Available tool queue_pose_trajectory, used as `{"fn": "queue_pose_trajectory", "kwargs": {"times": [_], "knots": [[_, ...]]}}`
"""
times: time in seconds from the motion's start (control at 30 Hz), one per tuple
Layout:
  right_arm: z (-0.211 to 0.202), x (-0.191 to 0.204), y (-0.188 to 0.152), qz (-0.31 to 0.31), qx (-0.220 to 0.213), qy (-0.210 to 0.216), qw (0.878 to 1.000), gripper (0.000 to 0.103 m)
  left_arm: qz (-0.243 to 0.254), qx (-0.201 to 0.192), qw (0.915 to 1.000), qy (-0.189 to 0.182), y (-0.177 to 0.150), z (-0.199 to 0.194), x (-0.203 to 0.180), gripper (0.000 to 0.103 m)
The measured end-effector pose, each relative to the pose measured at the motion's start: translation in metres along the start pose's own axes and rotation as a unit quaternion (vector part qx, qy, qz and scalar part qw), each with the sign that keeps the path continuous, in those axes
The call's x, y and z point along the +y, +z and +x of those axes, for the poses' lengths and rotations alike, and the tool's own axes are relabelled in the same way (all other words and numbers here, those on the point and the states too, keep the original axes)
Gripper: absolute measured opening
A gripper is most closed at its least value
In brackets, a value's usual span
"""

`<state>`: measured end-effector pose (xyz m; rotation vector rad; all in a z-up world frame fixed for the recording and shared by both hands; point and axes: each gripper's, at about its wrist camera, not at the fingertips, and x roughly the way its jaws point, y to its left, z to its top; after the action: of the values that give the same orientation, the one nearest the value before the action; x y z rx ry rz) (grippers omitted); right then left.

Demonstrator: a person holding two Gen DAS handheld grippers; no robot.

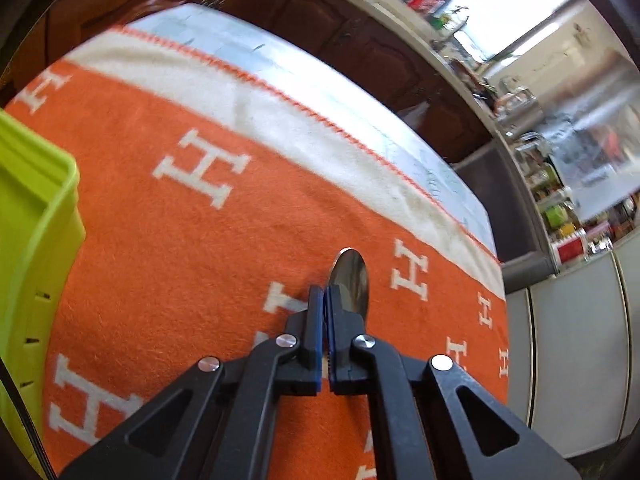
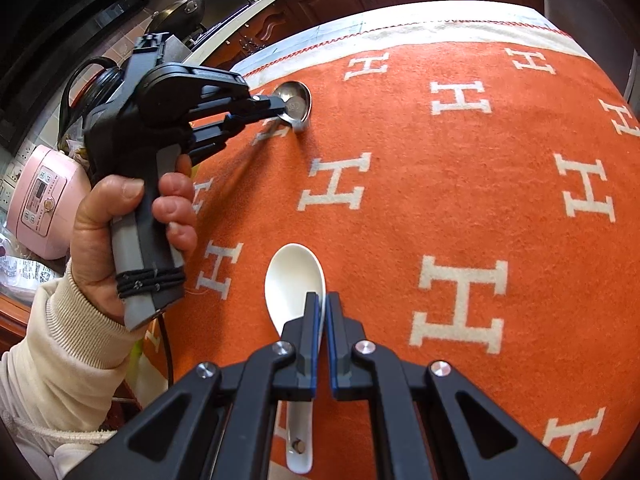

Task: Organize utensils
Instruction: 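Close the left tool on the steel spoon handle and lift it, then carry the steel spoon into the green tray and open the left tool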

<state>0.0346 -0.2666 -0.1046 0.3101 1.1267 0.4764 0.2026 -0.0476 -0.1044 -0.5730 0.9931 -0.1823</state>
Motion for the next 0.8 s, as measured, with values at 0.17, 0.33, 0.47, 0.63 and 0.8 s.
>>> {"fn": "queue_pose_trajectory", "kwargs": {"times": [0.17, 0.33, 0.47, 0.63, 0.8], "knots": [[-0.007, -0.007, 0.004, 0.014, -0.008, 0.004, 1.0, 0.002, 0.043, -0.01, 0.9989, -0.018, 0.0, -0.029, -0.006, 0.0], [-0.015, -0.006, 0.009, 0.025, -0.019, 0.008, 0.999, 0.001, 0.077, -0.012, 0.9967, -0.026, -0.005, -0.079, -0.004, 0.0], [-0.021, 0.006, 0.013, 0.008, -0.027, 0.003, 1.0, 0.0, 0.115, -0.011, 0.9932, 0.014, -0.017, -0.141, 0.01, 0.0], [-0.018, 0.014, 0.015, -0.01, -0.017, -0.008, 1.0, 0.0, 0.138, -0.003, 0.9865, 0.088, -0.03, -0.206, 0.047, 0.0], [-0.013, 0.01, 0.017, -0.015, -0.025, -0.031, 0.999, 0.006, 0.154, -0.013, 0.9734, 0.169, -0.034, -0.242, 0.082, 0.0]]}}
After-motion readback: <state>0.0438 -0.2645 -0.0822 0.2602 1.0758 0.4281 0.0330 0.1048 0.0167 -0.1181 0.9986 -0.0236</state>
